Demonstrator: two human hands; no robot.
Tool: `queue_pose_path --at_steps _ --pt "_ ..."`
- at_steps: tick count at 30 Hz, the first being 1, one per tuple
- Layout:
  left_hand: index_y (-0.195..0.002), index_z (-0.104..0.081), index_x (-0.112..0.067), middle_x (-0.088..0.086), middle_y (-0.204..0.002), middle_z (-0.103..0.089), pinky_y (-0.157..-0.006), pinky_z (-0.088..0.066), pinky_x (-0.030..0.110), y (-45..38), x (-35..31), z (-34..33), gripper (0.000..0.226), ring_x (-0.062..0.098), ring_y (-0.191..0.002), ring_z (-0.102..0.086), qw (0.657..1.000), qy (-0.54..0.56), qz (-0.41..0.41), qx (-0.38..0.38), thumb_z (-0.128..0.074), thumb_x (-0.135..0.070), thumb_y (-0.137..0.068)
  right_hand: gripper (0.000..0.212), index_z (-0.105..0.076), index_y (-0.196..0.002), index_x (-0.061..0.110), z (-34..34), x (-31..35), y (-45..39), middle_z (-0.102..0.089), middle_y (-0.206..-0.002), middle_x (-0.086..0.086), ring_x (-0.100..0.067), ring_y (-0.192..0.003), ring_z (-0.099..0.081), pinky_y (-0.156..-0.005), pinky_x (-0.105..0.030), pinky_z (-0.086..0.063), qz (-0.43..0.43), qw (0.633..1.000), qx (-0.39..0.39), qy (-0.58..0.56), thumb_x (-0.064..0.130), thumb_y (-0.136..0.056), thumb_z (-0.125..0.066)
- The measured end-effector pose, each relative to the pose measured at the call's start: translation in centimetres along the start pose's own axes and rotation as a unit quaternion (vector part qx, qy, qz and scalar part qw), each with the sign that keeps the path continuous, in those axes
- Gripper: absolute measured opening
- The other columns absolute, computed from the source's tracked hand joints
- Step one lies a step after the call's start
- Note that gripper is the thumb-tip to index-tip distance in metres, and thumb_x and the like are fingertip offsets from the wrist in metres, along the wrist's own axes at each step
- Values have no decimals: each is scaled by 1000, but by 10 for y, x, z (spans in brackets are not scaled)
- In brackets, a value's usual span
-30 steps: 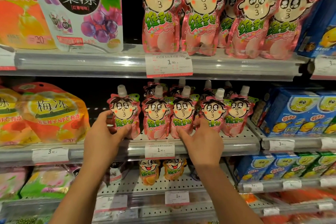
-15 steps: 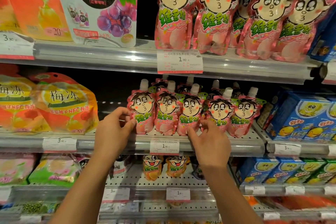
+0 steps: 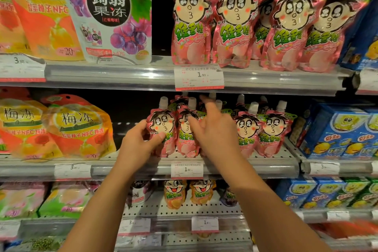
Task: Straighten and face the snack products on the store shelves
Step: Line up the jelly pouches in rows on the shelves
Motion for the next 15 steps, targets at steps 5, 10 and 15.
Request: queue_pose_path --at_steps 5,10,15 --pt "-104 -69 -29 -10 -94 -77 -81 -59 36 -3 -2 4 18 7 -86 -72 999 8 4 50 -74 -17 -91 27 -52 -72 12 -15 -4 -22 -66 -67 -9 -31 -63 -66 -67 -40 -59 -59 996 51 -34 28 -93 -46" --pt "-107 -70 -23 -3 -97 -78 -90 -59 48 -5 0 14 19 16 -92 -74 998 25 12 50 -74 -13 -91 26 -48 -73 10 -3 -10 -22 -57 -75 -12 -32 -78 -53 -66 -36 -42 -64 996 64 1 15 -98 -49" --pt "-113 -69 -22 -6 -103 -78 -93 -58 47 -4 1 10 22 13 -97 -74 997 39 21 60 -72 -14 -93 24 -59 -81 8 -2 -7 -20 -69 -78 -12 -33 -78 -64 -72 -41 -55 -31 998 43 -34 25 -96 -52"
Point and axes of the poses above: each hand's wrist, its own y-axis away from the middle knuckle, its own z-axis out of the back of the hand, x = y × z, the point moved 8 cm from there along -y, towards the middle knuckle
